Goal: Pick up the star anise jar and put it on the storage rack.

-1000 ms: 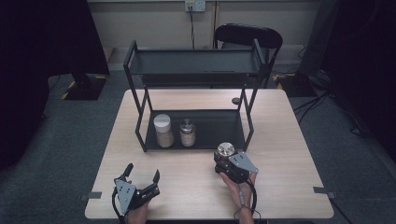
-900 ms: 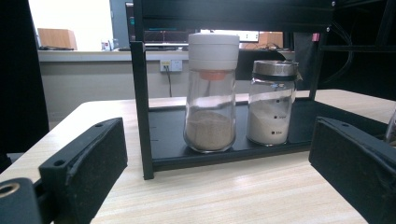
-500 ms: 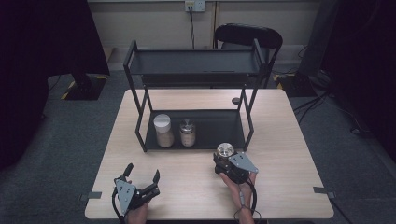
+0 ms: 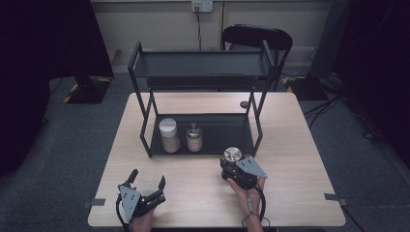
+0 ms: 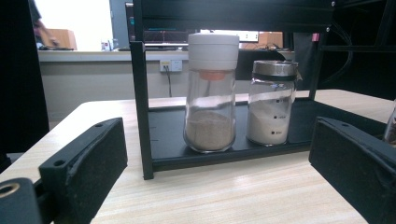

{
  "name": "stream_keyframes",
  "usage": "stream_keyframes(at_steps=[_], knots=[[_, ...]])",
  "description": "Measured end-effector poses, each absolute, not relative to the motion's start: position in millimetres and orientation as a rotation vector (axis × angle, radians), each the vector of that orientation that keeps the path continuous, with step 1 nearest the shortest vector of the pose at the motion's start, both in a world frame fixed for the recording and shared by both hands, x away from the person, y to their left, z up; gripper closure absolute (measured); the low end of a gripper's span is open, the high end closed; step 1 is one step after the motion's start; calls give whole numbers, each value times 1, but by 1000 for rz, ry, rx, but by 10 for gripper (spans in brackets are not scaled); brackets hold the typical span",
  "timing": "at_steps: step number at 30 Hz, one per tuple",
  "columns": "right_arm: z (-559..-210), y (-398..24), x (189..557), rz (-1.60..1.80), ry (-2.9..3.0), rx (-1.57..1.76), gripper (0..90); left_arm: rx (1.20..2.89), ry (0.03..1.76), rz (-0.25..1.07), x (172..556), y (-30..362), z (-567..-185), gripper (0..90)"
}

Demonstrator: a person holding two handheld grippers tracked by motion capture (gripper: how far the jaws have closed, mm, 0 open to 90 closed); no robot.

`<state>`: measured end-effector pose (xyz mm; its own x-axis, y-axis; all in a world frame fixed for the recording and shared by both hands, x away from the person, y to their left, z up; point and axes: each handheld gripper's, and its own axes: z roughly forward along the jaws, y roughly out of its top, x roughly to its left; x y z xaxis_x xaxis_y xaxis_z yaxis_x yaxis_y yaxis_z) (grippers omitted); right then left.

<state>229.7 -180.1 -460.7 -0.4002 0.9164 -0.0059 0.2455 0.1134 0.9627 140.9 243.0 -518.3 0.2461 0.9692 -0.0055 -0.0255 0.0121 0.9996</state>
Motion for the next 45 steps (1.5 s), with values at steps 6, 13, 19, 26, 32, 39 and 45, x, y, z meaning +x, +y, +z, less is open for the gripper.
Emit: stream_keyframes(at_steps=[6, 13, 19, 26, 32, 39, 45], knots=[[-461, -180, 229, 1314, 1745, 1137, 311, 1290, 1010, 1032, 141, 243, -518, 35], [-459, -180, 230, 1319, 1745, 1137, 311, 1290, 1011, 1032, 141, 243, -518, 35], [-455, -179, 231, 1319, 1749, 1132, 311, 1290, 1011, 1032, 141, 243, -518, 35], [-452, -179, 232, 1323, 1750, 1129, 311, 1290, 1011, 1033, 141, 243, -518, 35], [-449, -179, 234, 1326, 1756, 1127, 311, 1290, 1011, 1033, 141, 243, -518, 35], [-443, -178, 236, 1334, 1760, 1118, 311, 1290, 1011, 1033, 141, 243, -518, 35], [-439, -177, 239, 1338, 1765, 1110, 311, 1290, 1011, 1033, 141, 243, -518, 35]])
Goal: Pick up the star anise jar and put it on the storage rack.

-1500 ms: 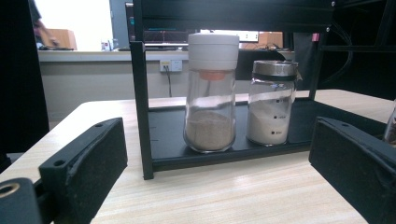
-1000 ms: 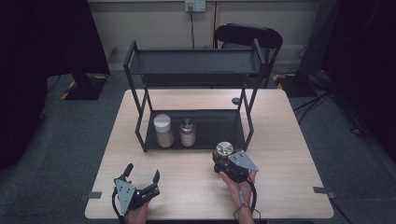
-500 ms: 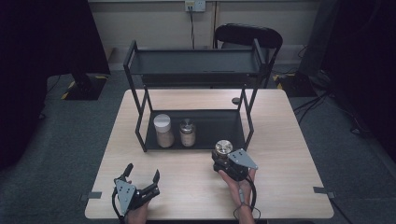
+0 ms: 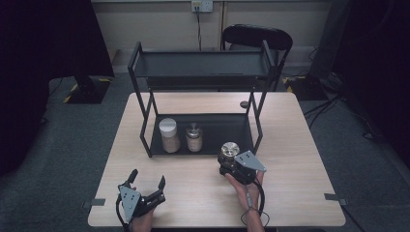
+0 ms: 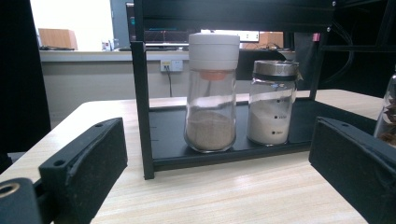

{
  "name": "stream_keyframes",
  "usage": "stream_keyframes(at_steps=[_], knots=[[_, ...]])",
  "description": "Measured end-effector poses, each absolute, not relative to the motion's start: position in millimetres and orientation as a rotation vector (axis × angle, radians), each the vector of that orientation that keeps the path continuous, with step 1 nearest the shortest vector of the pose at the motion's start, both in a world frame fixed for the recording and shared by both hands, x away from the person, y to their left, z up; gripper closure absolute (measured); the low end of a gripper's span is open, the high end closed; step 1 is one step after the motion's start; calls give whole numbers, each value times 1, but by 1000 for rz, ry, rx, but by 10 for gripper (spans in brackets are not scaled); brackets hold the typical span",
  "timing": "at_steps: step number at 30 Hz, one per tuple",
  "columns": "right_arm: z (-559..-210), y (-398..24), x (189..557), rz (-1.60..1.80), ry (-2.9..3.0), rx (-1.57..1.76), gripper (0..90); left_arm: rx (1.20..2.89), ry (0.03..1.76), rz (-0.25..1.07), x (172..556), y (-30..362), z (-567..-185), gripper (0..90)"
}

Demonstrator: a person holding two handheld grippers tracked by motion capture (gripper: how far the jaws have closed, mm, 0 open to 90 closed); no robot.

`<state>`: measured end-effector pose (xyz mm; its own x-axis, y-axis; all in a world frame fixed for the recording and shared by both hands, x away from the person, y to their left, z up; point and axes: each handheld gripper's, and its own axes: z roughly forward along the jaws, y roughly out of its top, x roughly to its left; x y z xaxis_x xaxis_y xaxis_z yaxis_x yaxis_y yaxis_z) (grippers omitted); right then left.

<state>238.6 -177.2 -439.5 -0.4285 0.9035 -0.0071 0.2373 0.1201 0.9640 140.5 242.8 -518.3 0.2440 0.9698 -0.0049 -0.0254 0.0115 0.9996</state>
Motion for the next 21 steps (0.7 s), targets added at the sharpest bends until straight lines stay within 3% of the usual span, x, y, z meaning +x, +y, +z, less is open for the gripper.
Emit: stream_keyframes(at_steps=[21], knots=[[-422, -176, 249, 1345, 1769, 1083, 311, 1291, 1010, 1032, 141, 243, -518, 35]])
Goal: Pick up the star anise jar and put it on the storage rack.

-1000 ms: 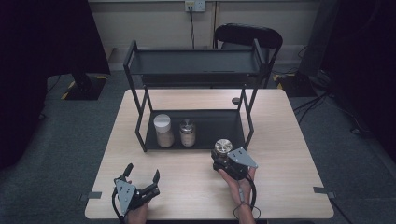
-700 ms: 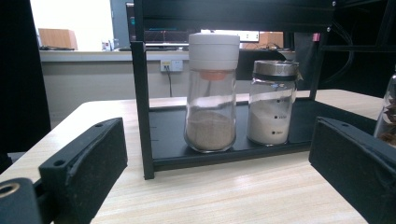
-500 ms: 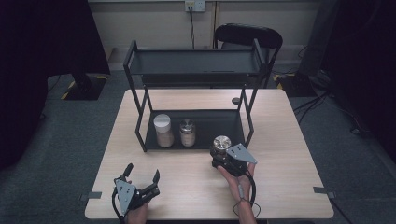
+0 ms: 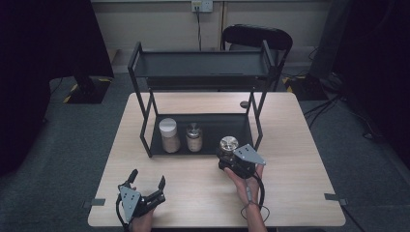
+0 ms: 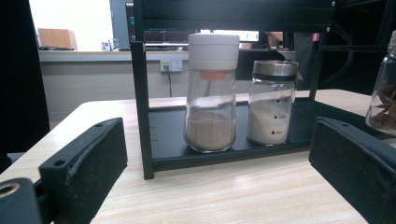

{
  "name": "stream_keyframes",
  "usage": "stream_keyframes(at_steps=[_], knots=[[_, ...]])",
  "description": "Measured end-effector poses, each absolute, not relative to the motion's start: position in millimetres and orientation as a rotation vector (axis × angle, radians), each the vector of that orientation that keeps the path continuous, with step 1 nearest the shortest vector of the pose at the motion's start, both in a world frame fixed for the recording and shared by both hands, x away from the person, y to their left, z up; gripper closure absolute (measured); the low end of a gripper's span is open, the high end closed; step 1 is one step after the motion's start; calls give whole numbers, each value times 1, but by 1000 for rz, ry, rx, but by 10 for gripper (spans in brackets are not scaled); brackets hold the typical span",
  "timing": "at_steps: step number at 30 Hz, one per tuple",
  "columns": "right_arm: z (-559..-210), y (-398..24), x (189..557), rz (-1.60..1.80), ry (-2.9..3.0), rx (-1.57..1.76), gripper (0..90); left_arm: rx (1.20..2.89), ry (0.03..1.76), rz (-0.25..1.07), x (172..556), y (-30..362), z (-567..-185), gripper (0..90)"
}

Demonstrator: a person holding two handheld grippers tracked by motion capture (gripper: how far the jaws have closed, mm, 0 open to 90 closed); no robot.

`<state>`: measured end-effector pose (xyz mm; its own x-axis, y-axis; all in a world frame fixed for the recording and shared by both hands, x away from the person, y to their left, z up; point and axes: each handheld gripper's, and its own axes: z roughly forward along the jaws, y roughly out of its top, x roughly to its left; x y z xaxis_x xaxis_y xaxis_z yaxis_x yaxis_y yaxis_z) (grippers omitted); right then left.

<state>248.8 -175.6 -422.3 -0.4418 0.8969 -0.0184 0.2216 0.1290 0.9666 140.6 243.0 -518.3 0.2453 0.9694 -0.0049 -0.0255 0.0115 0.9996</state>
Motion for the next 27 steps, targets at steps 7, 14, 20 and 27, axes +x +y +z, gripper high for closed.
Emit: stream_keyframes(at_steps=[7, 14, 20, 27], knots=[[-419, -174, 254, 1346, 1770, 1083, 311, 1291, 1009, 1031, 141, 243, -518, 35], [-416, -172, 259, 1344, 1773, 1085, 311, 1291, 1009, 1031, 141, 243, -518, 35], [-414, -171, 263, 1347, 1770, 1087, 311, 1291, 1009, 1031, 141, 243, -518, 35], [-413, -167, 268, 1334, 1779, 1085, 311, 1290, 1010, 1032, 140, 243, -518, 35]])
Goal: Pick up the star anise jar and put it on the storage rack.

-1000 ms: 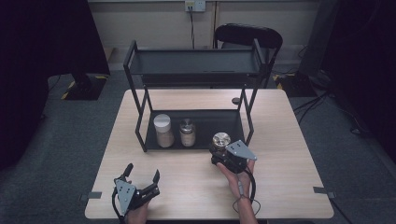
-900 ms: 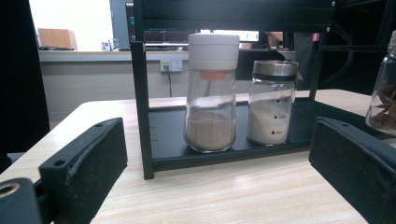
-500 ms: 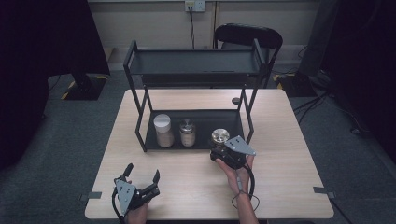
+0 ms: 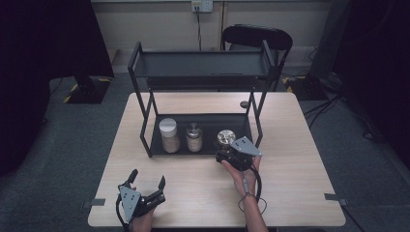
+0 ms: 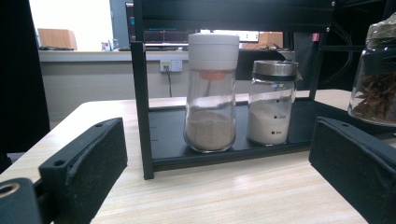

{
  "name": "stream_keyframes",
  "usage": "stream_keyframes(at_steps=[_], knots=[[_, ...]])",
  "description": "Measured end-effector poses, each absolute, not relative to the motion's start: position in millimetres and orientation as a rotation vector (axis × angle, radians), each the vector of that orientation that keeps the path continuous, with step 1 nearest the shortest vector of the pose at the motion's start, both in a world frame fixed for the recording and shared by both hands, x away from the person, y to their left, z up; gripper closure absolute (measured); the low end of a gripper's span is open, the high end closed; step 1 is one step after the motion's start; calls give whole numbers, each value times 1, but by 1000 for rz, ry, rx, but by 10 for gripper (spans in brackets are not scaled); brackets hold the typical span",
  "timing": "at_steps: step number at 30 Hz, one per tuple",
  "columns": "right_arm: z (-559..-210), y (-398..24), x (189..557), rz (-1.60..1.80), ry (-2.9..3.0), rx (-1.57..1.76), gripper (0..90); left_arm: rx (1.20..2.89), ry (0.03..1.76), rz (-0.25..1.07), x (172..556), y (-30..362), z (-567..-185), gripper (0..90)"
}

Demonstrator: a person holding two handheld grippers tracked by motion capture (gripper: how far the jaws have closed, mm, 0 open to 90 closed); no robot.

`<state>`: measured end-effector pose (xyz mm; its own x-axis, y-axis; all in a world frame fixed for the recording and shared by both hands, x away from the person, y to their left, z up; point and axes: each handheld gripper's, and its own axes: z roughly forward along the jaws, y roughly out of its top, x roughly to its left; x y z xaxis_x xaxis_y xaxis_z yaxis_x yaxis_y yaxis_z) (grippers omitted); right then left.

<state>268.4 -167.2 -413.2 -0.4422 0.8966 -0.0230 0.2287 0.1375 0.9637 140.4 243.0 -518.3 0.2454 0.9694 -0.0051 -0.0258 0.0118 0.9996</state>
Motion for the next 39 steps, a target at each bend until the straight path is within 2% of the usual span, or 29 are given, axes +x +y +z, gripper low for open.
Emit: stream_keyframes(at_steps=[39], knots=[[-416, -137, 325, 1288, 1810, 1141, 311, 1292, 1009, 1030, 141, 243, -518, 35]])
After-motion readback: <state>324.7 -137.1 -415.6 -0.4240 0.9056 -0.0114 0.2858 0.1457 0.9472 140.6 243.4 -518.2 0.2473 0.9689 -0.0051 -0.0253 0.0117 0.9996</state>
